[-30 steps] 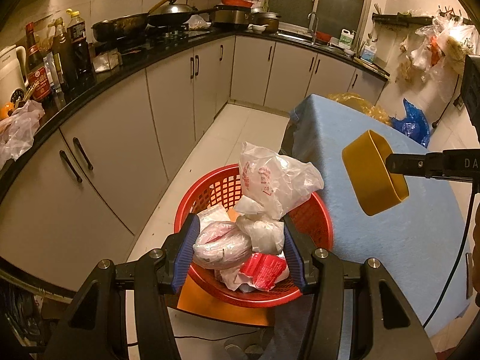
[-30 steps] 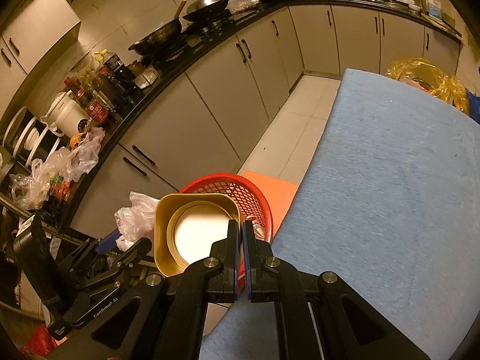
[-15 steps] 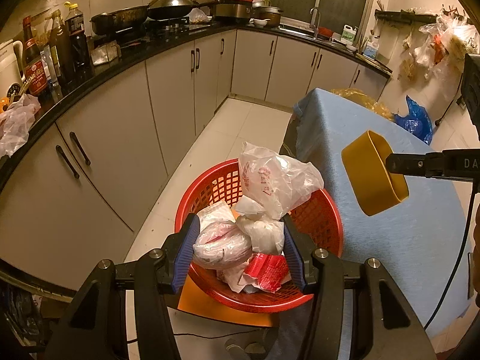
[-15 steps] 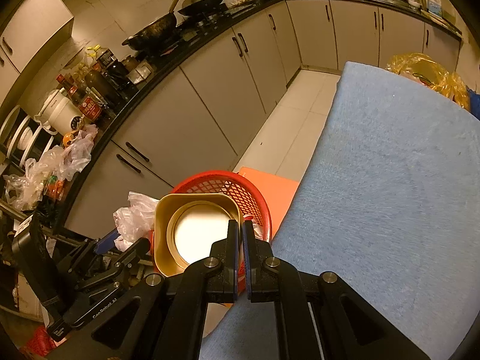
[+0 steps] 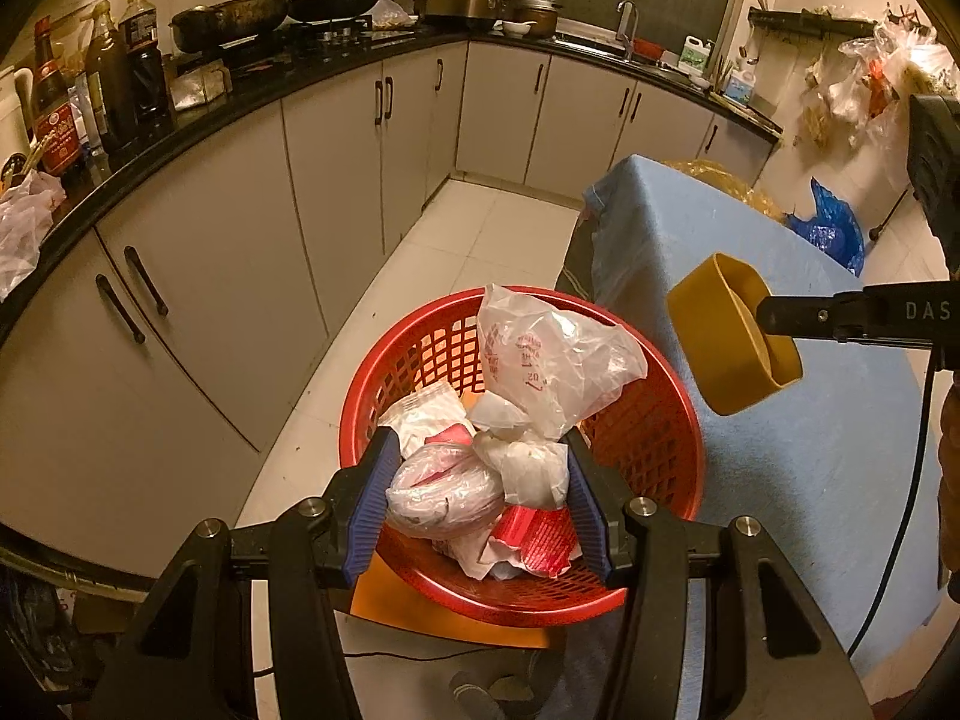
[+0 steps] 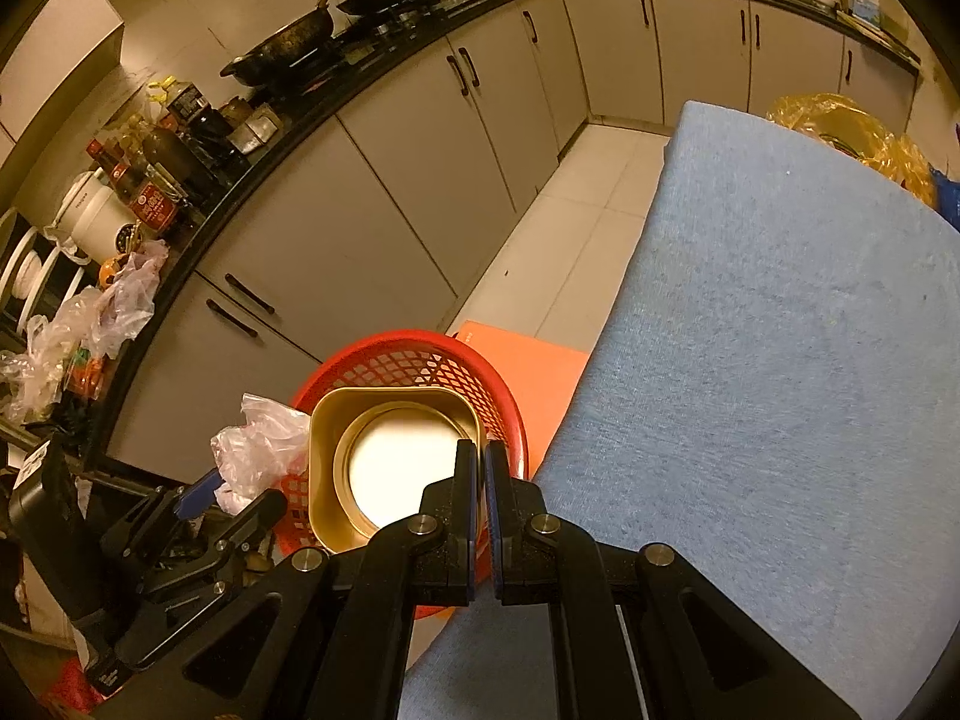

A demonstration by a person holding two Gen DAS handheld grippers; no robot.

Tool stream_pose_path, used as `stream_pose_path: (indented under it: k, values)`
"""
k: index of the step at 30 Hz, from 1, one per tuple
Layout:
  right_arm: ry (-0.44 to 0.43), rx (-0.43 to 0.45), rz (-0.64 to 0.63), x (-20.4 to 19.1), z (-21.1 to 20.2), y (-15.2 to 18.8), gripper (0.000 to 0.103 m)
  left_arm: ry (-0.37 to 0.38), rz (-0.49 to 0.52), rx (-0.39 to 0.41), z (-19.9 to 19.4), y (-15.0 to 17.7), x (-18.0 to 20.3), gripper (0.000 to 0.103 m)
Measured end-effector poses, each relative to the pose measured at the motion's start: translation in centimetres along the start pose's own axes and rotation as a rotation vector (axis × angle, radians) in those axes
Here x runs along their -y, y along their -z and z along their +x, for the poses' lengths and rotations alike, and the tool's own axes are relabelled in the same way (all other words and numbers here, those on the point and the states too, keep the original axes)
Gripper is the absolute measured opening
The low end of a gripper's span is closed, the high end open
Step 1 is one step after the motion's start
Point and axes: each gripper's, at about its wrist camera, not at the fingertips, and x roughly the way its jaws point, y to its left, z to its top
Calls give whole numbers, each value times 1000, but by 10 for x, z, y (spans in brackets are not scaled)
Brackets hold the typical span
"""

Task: Collect trash
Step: 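Hold the bag and gold container over the red basket with both tools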

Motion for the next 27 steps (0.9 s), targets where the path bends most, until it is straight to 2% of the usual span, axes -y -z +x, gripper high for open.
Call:
stream_pose_path:
  k: [9, 27]
  values:
    - [12, -20, -12, -5, 15, -6, 3, 2, 7, -3, 8, -5, 1, 53]
    - [16, -26, -8, -5, 18, -5, 3, -17, 12, -18, 16, -9, -2, 53]
